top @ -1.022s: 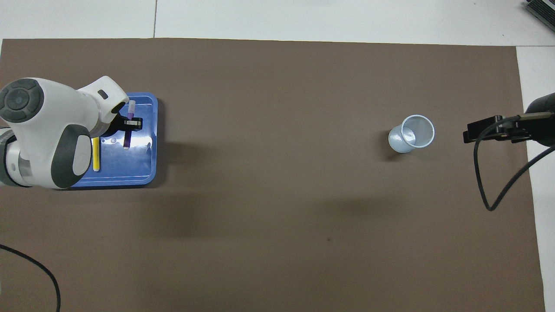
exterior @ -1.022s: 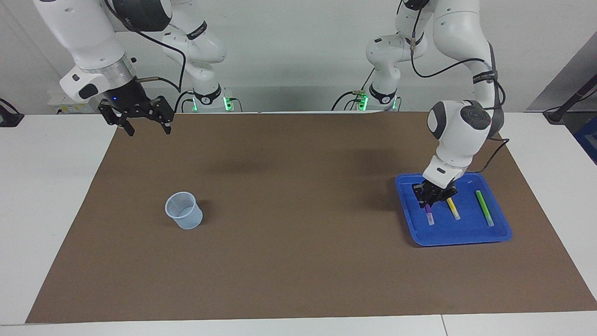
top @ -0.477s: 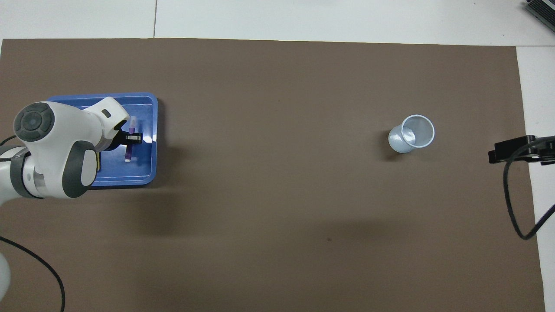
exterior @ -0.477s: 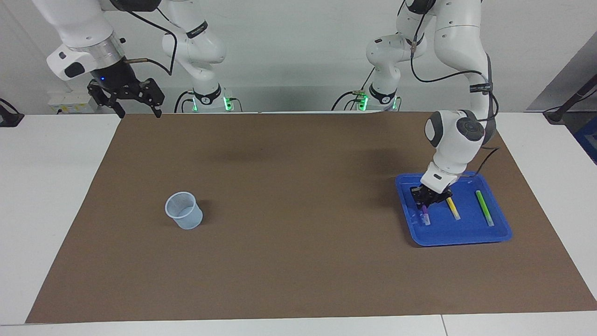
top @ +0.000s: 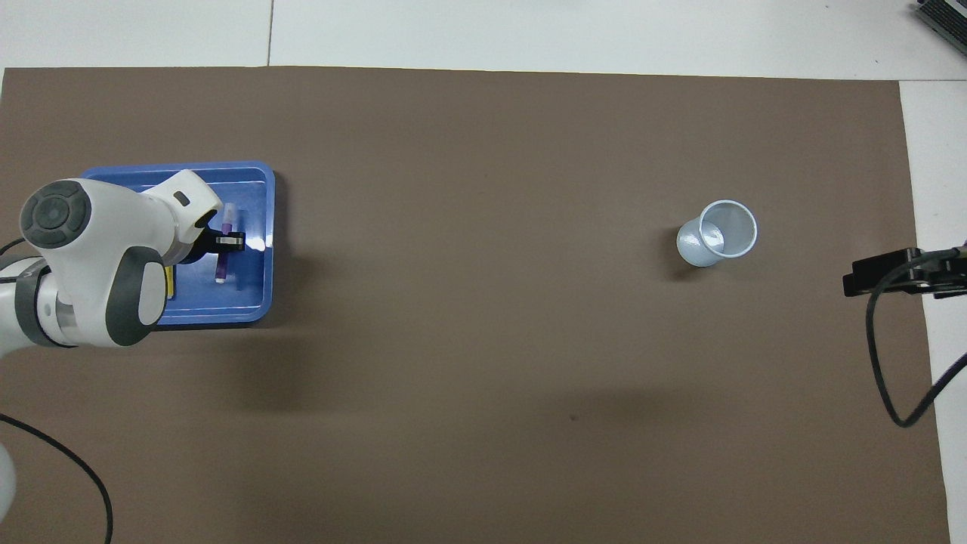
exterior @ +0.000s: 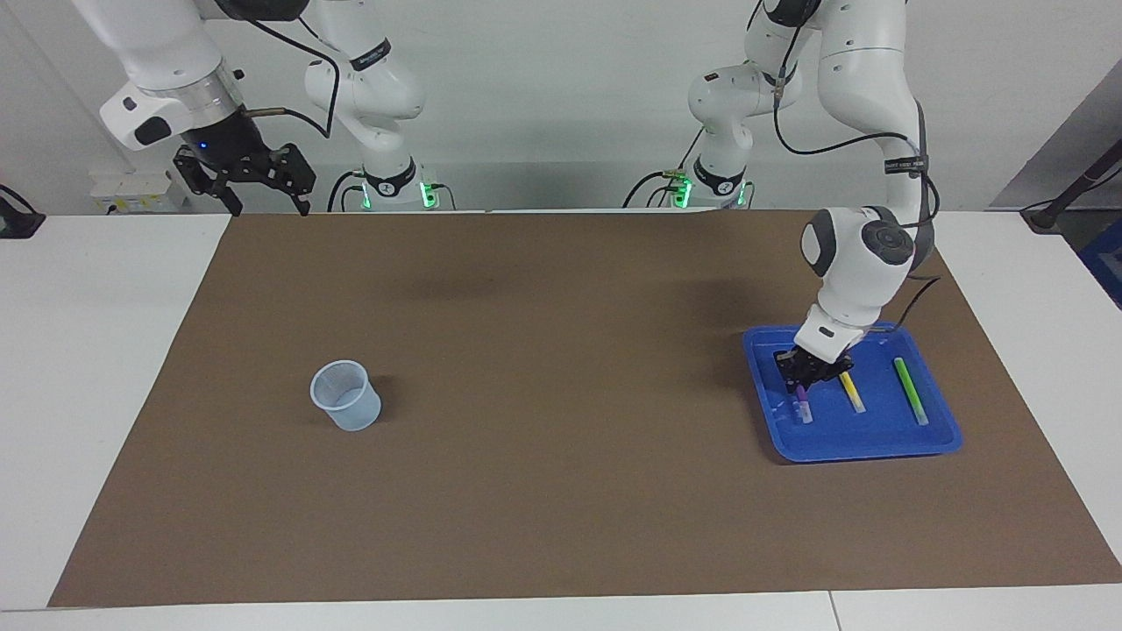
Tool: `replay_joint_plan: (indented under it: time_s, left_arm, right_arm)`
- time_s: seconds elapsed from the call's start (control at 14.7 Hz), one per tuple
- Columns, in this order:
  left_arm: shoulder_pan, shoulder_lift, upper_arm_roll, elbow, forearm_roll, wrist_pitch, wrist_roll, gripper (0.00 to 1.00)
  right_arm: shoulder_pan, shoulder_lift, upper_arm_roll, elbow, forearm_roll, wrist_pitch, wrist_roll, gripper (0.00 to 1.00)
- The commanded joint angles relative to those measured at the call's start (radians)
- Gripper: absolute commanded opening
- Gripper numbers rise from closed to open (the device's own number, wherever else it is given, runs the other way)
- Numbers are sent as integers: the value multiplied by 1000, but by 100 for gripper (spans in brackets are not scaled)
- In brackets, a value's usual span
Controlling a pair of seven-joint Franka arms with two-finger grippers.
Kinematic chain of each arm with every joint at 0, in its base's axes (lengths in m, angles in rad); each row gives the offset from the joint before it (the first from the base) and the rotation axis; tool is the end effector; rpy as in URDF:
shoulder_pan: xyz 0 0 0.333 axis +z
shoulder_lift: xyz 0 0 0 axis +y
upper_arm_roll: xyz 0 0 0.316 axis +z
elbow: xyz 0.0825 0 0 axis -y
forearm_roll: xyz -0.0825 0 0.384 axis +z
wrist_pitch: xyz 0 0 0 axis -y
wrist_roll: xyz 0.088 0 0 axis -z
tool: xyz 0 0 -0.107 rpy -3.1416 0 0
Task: Right arm passes pens to left for tray arrangement
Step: 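Lower the purple pen into the blue tray and open the left gripper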
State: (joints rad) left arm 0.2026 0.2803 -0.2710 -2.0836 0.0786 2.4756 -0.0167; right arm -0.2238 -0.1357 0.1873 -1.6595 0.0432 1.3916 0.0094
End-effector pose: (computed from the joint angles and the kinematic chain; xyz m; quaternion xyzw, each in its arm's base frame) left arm 0.5934 -0.0368 0.3075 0.9969 -0.0478 0.0612 0.0132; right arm 0.4927 -0.0059 0.6388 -0.9975 0.0222 0.0671 0.0099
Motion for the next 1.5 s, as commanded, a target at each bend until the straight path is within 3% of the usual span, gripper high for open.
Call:
replay_joint_plan:
  time_s: [0.0, 0.07, 0.14, 0.27, 0.82, 1.29, 1.43]
  left_arm:
    - [12, -12, -7, -23, 21, 23, -12, 62]
    - [14, -12, -7, -23, 21, 23, -15, 83]
    - [14, -12, -7, -23, 21, 23, -15, 92]
    - [14, -12, -7, -20, 18, 20, -17, 99]
    - [11, -10, -7, 37, 18, -16, -16, 100]
    - [-52, -38, -16, 192, 10, -200, -22, 100]
    - [-55, -44, -27, 252, -2, -326, -22, 100]
  right_arm:
    - [-6, -47, 12, -22, -8, -13, -20, 100]
    - [-8, -47, 12, -22, -6, -8, -20, 100]
    - [-8, -47, 12, -22, -5, -6, -19, 100]
    - [-8, -51, 11, -17, -3, -8, -17, 100]
    - [-8, -70, 6, -16, -3, -10, -17, 100]
    - [-8, -70, 6, -16, -5, -10, -17, 100]
    - [-8, -70, 6, -17, -3, -10, -17, 100]
